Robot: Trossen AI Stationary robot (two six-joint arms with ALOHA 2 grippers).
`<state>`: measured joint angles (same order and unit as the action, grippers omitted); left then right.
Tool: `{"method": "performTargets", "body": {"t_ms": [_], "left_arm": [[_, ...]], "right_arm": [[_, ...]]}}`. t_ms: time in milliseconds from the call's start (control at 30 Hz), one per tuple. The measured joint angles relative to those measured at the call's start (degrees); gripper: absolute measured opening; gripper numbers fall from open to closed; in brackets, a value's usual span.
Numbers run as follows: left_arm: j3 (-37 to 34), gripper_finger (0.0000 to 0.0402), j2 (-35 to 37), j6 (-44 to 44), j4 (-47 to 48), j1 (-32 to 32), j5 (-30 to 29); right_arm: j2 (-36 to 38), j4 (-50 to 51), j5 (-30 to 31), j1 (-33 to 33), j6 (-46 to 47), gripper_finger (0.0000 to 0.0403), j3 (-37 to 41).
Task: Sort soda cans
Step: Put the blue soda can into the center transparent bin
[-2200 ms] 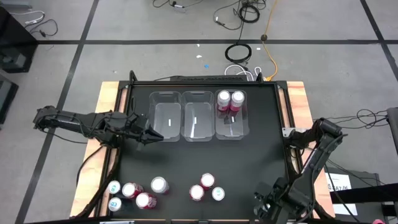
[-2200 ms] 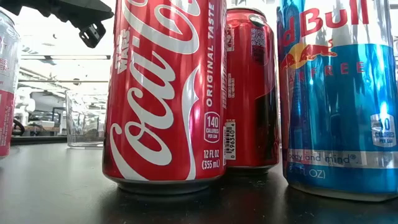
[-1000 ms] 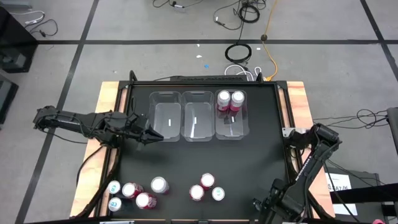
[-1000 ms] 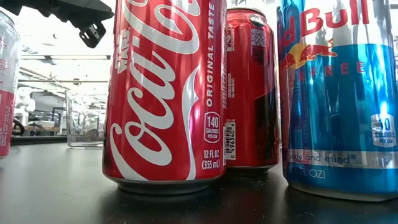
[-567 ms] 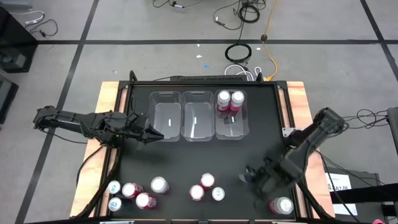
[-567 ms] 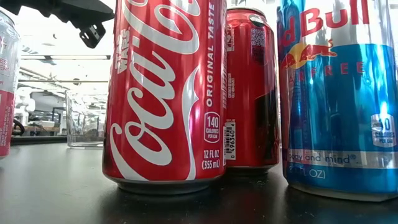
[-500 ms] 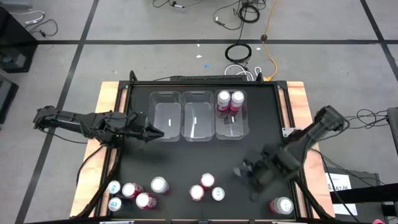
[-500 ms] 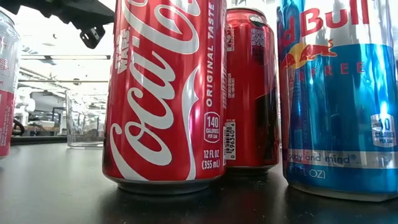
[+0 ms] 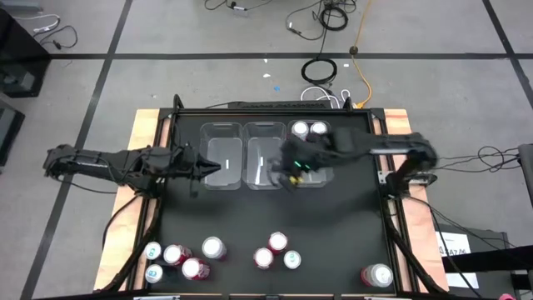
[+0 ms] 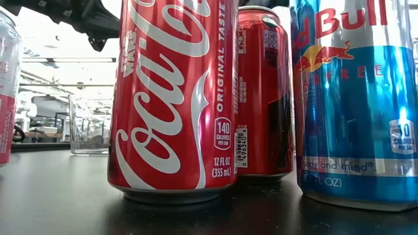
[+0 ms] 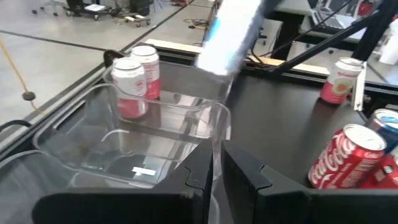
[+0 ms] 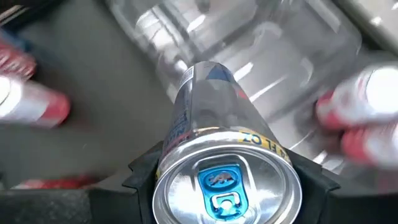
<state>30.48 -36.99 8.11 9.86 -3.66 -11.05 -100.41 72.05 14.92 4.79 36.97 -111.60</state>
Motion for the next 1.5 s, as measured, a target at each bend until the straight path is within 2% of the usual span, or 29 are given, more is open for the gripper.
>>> {"method": "performTargets", "body": {"t_ms": [200, 300, 433, 800, 1500], "left_arm": [[0.0, 0.0042, 0.0, -1.06, 0.25, 2.37, 1.66], [0.0, 0.0042, 0.0, -1.06, 0.25, 3.22, 3.65], [0.0, 0.0042, 0.0, -1.03, 0.16, 3.74, 4.22], [0.0, 0.0042, 0.0, 2.09, 0.01, 3.72, 3.97], [0.0, 0.0042, 0.0, 3.57, -0.47, 3.69, 2.3]], "right_arm": [[-14.08, 6.89, -0.53, -8.61, -8.52, 0.0218, -17.51], [-20.04, 9.08, -0.58, -12.56, -9.85, 0.0218, -23.47], [-23.43, 6.34, -5.87, -17.39, -10.03, 0.0218, -21.93], [-28.26, 11.94, -6.2, -23.51, -10.1, 0.0218, -21.93], [-33.73, 11.52, -7.95, -26.01, -19.7, 0.0229, -21.84]]}}
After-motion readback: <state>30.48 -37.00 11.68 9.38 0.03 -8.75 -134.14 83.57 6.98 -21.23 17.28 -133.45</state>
